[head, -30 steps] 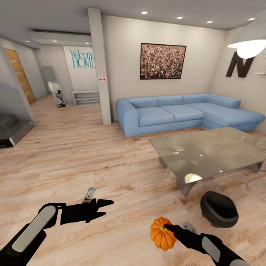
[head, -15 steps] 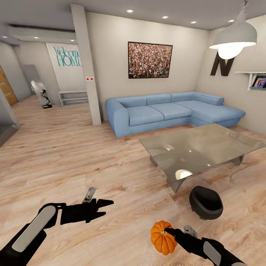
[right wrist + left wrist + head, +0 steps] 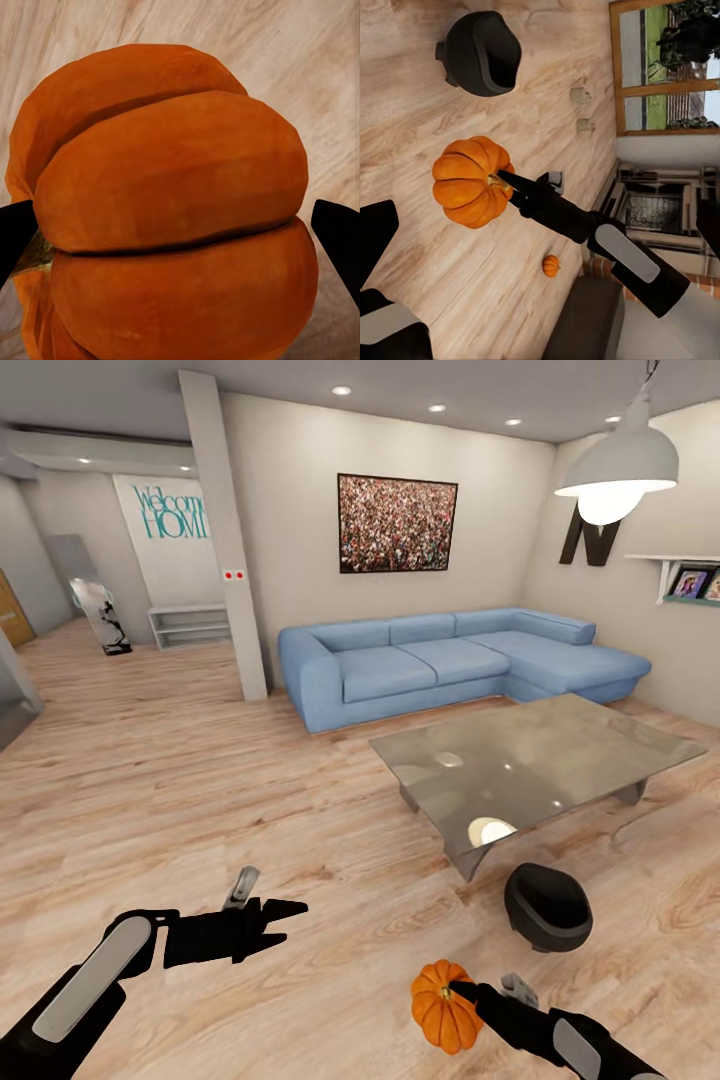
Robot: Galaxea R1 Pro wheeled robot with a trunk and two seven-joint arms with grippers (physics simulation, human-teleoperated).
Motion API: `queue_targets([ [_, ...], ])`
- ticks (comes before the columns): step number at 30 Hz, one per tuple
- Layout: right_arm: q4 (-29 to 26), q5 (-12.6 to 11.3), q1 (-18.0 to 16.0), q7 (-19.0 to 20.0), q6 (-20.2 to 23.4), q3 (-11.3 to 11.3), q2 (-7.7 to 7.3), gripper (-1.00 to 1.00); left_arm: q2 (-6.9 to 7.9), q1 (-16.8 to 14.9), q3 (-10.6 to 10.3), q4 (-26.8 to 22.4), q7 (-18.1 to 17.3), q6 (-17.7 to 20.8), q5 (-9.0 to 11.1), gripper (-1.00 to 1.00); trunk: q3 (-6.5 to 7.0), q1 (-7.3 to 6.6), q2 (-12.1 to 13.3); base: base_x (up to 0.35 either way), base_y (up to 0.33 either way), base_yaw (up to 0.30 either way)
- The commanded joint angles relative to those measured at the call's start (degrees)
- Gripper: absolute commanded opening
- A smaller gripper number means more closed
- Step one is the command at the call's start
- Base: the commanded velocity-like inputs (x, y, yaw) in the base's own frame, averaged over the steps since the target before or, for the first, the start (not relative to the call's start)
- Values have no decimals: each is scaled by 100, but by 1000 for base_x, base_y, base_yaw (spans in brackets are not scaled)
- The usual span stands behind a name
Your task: Place each of the two pumpkins and all three candles from the living room inside a cabinet in the living room (use any cabinet), then make sure every cabinet is closed, and position the cauldron so it is next to a table in the living room.
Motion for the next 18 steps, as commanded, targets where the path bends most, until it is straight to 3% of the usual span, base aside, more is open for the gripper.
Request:
queue_targets([
  [1,-1,-41,-3,-8,28,20,-5,-100,4,-4,-7,-1,6,7,11,100,-5,-1,-1,0,0,-104],
  [9,2,-40,-3,-8,28,20,-6,-100,9,-4,-7,-1,6,8,11,100,-5,-1,-1,-2,0,-243],
  [18,2,-41,-3,-5,35,20,-5,-100,13,-4,-7,-1,6,13,11,100,-5,-1,-1,-105,67,-280],
])
